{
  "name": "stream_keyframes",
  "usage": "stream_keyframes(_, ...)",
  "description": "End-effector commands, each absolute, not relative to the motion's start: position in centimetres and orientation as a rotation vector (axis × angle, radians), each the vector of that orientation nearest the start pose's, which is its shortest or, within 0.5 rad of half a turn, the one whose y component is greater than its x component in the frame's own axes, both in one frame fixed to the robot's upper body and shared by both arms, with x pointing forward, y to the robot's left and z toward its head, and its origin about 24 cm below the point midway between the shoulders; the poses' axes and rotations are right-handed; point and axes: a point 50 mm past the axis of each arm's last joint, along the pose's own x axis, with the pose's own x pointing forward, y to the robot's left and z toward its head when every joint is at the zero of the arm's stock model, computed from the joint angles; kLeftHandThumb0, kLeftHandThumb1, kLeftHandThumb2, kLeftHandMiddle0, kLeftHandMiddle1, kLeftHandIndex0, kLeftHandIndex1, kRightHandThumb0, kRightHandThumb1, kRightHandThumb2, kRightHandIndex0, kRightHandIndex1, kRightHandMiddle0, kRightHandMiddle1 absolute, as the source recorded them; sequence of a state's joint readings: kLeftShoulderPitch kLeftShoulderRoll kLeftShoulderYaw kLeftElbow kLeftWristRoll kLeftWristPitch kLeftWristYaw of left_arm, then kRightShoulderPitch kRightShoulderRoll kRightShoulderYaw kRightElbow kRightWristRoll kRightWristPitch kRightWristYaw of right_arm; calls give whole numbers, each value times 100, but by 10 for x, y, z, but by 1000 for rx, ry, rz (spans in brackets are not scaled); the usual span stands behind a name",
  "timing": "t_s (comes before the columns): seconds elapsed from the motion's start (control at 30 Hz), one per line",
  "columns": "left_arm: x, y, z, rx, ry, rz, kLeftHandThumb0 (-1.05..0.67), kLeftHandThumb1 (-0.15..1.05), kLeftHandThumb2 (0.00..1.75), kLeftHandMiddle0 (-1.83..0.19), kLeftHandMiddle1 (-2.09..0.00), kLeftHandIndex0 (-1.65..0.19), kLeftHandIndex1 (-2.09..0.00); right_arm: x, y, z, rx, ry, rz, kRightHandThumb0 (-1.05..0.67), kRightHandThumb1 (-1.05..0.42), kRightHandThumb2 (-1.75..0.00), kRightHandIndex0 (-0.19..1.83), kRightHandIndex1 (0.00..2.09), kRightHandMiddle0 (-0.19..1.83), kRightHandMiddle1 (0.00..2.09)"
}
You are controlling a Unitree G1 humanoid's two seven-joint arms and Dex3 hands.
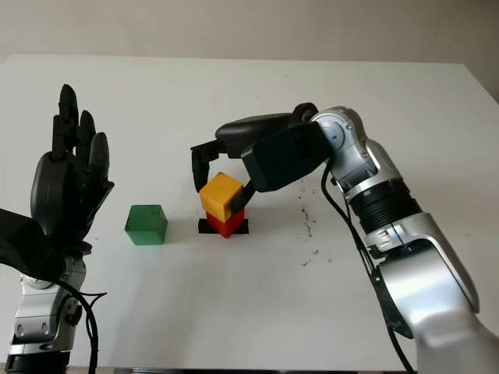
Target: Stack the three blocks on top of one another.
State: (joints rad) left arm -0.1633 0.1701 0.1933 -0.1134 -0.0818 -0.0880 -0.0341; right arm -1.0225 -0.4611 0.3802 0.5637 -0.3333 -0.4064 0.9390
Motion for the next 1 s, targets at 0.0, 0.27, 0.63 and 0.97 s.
stream_keyframes(0.0,271,210,127,101,-376,99,-72,105,52,19,-4,19,-3,360,-94,208,-1321,-297,1156,-61,-87,-5,-4,1,-3,69)
stream_keyframes(0.27,270,210,128,99,-375,97,-71,105,51,19,-5,18,-3,353,-95,213,-1425,-334,1224,-83,-87,-5,-19,0,-18,17)
stream_keyframes(0.63,270,207,126,89,-373,86,-73,105,50,18,-5,18,-4,354,-133,232,-1012,-408,980,-96,-99,-8,-19,0,-19,0)
stream_keyframes(0.97,266,211,125,97,-355,80,-76,105,45,16,-6,15,-6,349,-181,160,-488,-350,531,-83,-105,-61,-19,0,-19,0)
